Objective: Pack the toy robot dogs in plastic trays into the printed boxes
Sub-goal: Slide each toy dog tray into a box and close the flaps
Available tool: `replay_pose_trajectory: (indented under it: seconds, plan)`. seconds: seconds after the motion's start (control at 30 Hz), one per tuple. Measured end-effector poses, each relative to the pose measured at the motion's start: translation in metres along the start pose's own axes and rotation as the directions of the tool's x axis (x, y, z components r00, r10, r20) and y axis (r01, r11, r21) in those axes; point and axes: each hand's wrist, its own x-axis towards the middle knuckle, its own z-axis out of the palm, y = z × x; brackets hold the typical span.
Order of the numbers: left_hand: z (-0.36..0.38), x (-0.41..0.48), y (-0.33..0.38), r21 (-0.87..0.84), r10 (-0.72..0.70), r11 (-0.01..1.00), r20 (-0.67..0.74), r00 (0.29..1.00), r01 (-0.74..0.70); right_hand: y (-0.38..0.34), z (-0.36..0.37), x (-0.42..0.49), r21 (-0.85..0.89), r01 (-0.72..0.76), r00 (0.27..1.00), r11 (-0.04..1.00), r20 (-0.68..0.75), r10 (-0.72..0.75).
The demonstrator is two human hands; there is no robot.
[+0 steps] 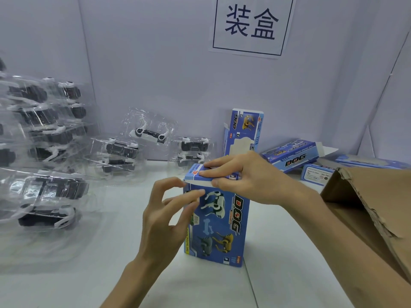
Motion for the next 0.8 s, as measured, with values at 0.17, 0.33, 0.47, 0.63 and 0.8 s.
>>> replay_pose_trajectory:
  seconds: [0.17, 0.33, 0.47, 0.63, 0.8]
  plan:
    - [0.002, -0.001, 0.006, 0.015, -0.013, 1.0, -0.006, 1.0, 0.013, -0.017, 0.001, 0.004, -0.201, -0.031, 0.998, 0.979, -0.066, 0.018]
    - [0.006, -0.006, 0.007, 0.008, -0.1, 0.995, -0.033, 0.994, 0.101, -0.031, 0.007, 0.013, -0.264, -0.066, 0.983, 0.962, -0.185, 0.017]
    - [0.008, -0.008, 0.009, 0.027, -0.121, 0.992, -0.061, 0.991, 0.123, -0.033, 0.013, 0.016, -0.352, -0.068, 0.968, 0.934, -0.252, -0.025]
    - [0.009, -0.008, 0.009, 0.019, -0.117, 0.993, -0.049, 0.992, 0.118, -0.036, 0.016, 0.013, -0.393, -0.029, 0.97, 0.919, -0.233, -0.07]
    - [0.007, -0.001, 0.004, 0.05, -0.107, 0.993, 0.049, 0.993, 0.105, -0.036, -0.006, 0.006, -0.277, -0.029, 0.999, 0.961, 0.026, 0.037]
